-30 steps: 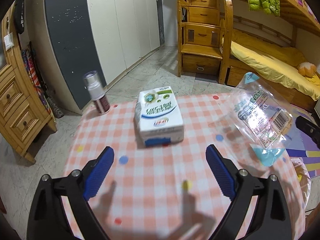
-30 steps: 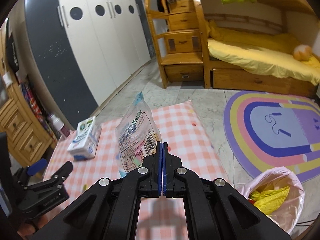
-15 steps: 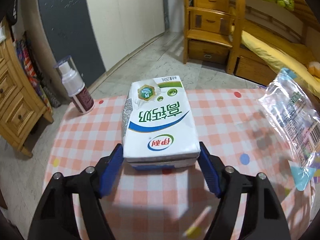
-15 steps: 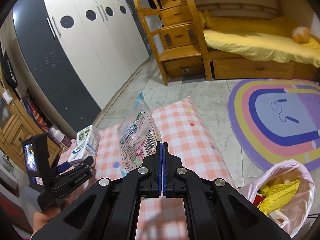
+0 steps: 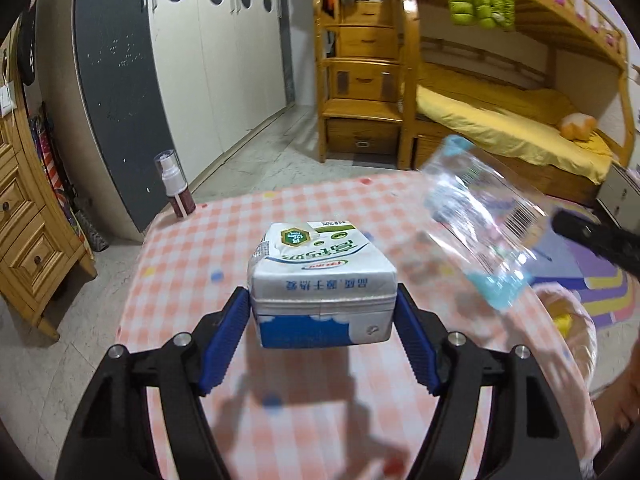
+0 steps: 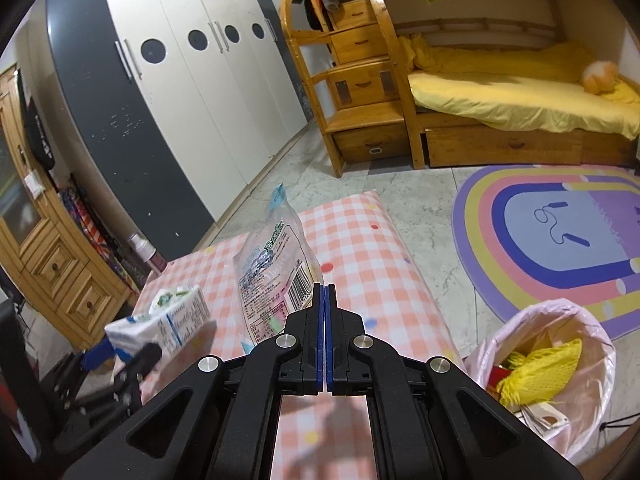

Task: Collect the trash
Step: 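Carry the plastic bag and milk carton to the pink bin and release both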

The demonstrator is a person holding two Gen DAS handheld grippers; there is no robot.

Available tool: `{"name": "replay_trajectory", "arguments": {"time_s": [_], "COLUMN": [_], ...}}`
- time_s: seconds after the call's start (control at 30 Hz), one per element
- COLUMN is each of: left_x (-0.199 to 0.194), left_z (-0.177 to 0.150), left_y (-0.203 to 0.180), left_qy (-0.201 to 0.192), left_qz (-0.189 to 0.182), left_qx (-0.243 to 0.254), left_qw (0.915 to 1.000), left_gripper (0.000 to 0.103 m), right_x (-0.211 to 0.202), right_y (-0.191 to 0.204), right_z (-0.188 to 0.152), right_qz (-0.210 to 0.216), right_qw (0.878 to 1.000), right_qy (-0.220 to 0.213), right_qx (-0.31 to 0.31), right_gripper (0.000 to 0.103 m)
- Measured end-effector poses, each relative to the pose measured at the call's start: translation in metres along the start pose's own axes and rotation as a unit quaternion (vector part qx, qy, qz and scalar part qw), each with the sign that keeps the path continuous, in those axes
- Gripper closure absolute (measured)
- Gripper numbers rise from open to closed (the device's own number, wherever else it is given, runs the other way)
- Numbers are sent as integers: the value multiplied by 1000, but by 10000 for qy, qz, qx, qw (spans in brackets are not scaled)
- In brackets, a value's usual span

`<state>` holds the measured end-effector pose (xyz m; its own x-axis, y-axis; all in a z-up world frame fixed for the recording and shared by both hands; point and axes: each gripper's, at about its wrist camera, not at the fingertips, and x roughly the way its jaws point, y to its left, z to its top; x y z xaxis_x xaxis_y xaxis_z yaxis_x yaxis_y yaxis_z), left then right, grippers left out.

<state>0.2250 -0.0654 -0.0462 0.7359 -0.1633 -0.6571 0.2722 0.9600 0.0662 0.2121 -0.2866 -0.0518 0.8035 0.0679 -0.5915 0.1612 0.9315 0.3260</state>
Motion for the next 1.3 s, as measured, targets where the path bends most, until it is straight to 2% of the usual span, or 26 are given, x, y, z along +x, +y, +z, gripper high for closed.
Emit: {"name": "replay_trajectory", "arguments": {"time_s": [0.23, 0.4, 0.73, 0.83, 1.03, 1.17, 1.3], "left_x": [-48, -62, -65, -57, -41, -30, -19], "left_z": [-38, -47, -43, -38, -38, -43, -45], "left_y": [-23, -51, -111, -136, -192, -225, -249], "left_qy": [-289, -514, -799, -766, -622, -519, -408], "left_qz": [-316, -535, -1038, -1294, -1770, -2043, -2277], "left_qx": [-11, 292, 742, 928, 1319, 1550, 1689], "left_qw": [9991, 9968, 9886, 9843, 9733, 9652, 9581], "left_gripper": [33, 33, 33, 33, 33, 33, 33], "right_x": [-42, -62, -98, -108, -117, -118, -111], "right_y": [-17, -34, -92, -116, -170, -203, -228], "right_z": [-32, -45, -43, -45, -59, -72, -81], "right_qz": [86, 126, -577, -721, -1310, -1687, -1884], "right_qw": [9997, 9987, 9929, 9899, 9802, 9717, 9652], "right_qy": [-106, -150, -349, -388, -334, -245, -141], "right_qx": [200, 480, 981, 1153, 1445, 1637, 1807], "right_gripper": [103, 103, 103, 103, 103, 103, 103]}}
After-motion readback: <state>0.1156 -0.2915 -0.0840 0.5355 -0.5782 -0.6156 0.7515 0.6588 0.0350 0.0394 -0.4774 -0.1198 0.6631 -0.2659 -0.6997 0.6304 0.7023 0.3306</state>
